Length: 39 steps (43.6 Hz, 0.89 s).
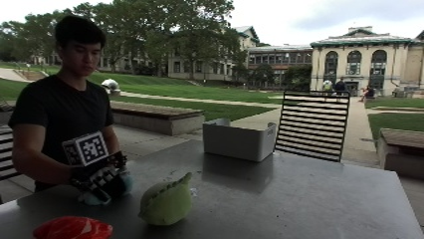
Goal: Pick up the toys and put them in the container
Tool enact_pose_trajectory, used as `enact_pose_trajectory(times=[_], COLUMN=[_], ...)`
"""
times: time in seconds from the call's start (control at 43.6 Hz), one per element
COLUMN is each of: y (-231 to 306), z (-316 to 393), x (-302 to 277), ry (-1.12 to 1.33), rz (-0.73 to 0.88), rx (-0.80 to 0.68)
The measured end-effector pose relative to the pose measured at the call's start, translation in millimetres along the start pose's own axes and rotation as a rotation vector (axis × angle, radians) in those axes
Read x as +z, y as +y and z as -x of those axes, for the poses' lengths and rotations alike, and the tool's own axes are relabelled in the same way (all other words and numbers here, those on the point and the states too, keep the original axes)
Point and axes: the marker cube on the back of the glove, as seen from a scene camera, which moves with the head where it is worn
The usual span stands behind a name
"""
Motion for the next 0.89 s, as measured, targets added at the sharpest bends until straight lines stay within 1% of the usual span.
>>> enact_pose_trajectory(times=[0.092, 0.183, 0.321, 0.573, 0.688, 0.78, 0.894], y=[-2, -12, -18, -41, -59, -85, -119], z=[4, 3, 9, 25, 54, 84, 134], x=[-3, -5, -5, -19, -47, -83, -136], ry=[0.038, 0.060, 0.097, 0.164, 0.129, 0.117, 0.144], rz=[-0.071, -0.078, -0.008, 0.118, 0.116, 0.108, 0.055], rx=[-0.026, -0.059, -0.043, -0.063, -0.076, -0.103, -0.136])
